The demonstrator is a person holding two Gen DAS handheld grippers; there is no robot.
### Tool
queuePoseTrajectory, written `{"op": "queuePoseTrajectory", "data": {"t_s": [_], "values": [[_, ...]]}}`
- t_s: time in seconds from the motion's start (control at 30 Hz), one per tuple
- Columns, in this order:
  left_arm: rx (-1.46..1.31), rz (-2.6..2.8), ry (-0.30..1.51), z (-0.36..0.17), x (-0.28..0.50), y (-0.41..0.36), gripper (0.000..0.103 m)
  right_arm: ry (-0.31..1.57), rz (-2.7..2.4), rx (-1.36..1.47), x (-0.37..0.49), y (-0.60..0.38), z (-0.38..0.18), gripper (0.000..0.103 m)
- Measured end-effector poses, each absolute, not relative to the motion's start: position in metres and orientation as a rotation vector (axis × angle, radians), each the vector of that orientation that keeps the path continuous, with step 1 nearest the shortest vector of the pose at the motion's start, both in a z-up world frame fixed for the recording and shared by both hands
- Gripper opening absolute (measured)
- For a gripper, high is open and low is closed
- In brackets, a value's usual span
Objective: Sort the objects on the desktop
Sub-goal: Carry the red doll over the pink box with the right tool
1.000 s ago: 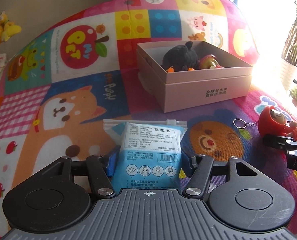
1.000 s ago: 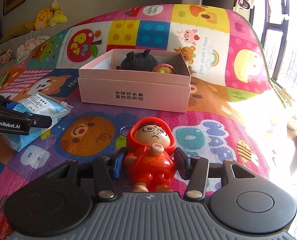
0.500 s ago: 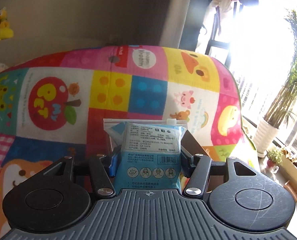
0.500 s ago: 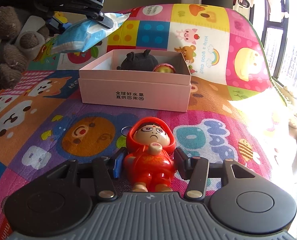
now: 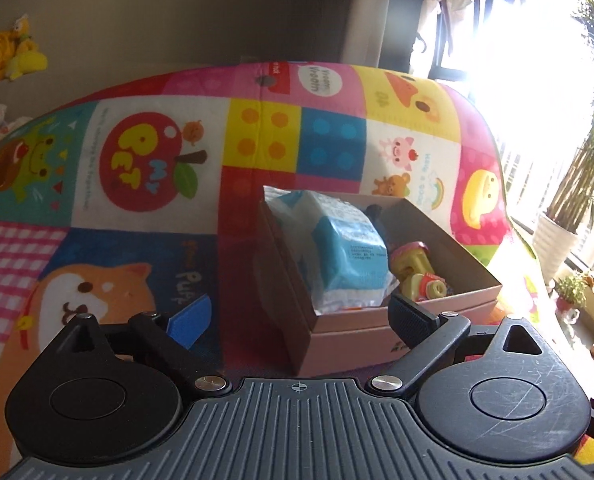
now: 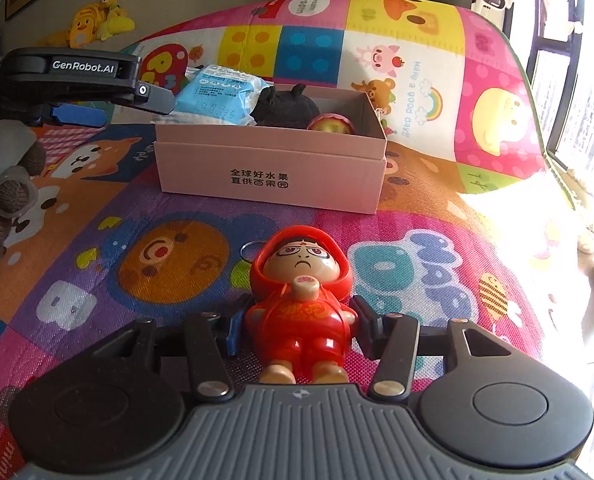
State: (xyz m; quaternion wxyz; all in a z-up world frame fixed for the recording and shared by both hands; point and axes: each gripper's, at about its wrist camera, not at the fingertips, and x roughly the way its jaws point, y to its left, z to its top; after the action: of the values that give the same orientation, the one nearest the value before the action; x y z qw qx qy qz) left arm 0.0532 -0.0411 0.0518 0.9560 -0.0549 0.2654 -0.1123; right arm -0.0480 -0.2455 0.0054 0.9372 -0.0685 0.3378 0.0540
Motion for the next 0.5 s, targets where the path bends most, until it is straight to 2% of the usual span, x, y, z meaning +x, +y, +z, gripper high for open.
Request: {"op": "queuePoseTrajectory", "data": {"t_s": [0.17, 0.3, 0.4, 0.5], "values": [[-0.152, -0.215, 0.608, 0.029, 0.036, -0.021, 0.1, 0.601, 0.14, -0.175, -0.026, -0.245, 0.065, 0.052], [-0.228, -0.237, 0.647, 0.013, 0.032, -0.012, 0.101, 0.53, 0.163, -0.119, 0.023, -0.235, 0.118, 0.052], [-0.24, -0.265, 0.64, 0.01, 0.031, -0.01, 0.101, 0.59, 0.162, -0.05, 0.076, -0.223, 0.124, 0.052], [-0.25, -0.285, 0.618, 0.01, 0.027, -0.007, 0.101, 0.68, 0.126, -0.018, 0.119, -0.213, 0.101, 0.052]]}}
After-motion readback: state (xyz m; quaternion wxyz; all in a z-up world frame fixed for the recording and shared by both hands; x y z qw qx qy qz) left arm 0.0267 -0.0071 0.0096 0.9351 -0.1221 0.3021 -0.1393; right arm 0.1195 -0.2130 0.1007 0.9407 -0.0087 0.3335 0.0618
